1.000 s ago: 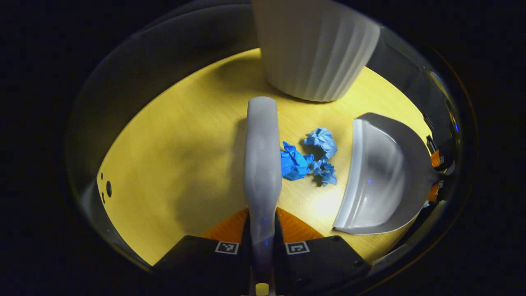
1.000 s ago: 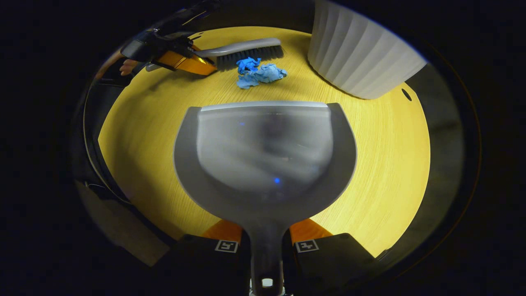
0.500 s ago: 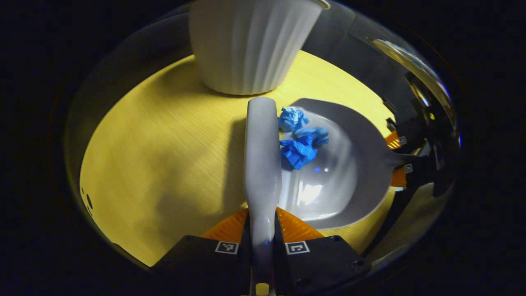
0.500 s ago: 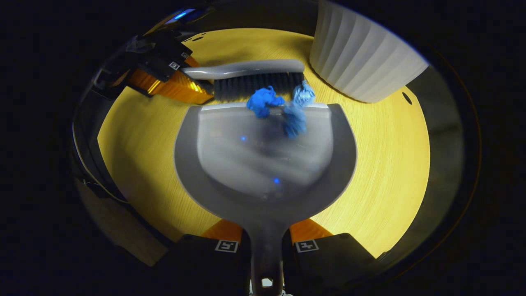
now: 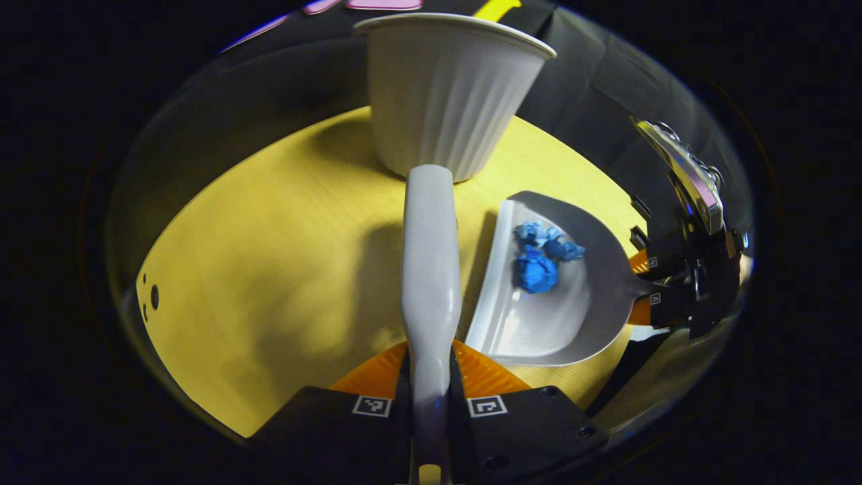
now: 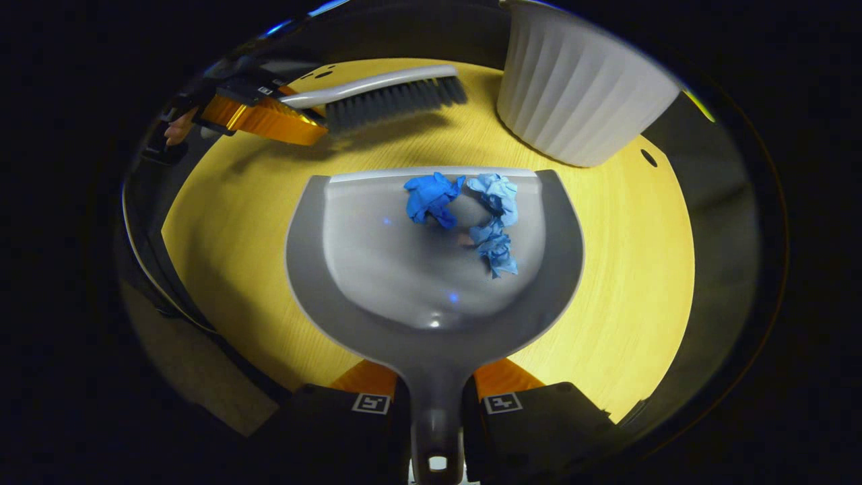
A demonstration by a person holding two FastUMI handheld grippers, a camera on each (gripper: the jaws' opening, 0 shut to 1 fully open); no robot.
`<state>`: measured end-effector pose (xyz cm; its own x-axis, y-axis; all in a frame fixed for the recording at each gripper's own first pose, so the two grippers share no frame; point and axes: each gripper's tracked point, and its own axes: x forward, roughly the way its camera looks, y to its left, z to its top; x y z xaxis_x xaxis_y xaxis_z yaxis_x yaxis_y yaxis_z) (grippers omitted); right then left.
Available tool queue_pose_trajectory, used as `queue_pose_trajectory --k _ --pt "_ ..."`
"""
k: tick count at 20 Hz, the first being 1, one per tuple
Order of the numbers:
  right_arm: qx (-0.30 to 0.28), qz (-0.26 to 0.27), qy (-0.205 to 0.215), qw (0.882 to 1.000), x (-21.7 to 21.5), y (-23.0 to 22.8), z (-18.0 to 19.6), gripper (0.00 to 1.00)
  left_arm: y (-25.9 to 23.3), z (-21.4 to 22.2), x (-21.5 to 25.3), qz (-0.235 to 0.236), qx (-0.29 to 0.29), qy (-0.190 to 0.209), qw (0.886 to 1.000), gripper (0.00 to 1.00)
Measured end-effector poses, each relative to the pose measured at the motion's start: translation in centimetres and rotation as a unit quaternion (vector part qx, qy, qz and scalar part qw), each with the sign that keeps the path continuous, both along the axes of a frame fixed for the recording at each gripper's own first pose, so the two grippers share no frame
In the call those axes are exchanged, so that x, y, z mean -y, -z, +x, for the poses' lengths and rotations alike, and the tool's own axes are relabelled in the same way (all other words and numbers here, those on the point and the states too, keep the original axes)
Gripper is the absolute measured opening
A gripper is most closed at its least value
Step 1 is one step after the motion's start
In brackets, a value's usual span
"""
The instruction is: Pick up the small broom and dustpan from the desktop, sweep the trash into the dustpan with the broom, and then empty the trash into the garbage bin.
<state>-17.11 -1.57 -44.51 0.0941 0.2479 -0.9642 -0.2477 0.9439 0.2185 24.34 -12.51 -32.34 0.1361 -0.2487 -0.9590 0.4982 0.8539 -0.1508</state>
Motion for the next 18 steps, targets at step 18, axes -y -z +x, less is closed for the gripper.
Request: queue_pose_trajectory --k 18 --pt "0.018 -0.026 0.122 0.992 -2.6 -0.6 1.8 0.35 -2.7 -1.0 -8.5 0.047 0.008 -0.183 0.982 0.27"
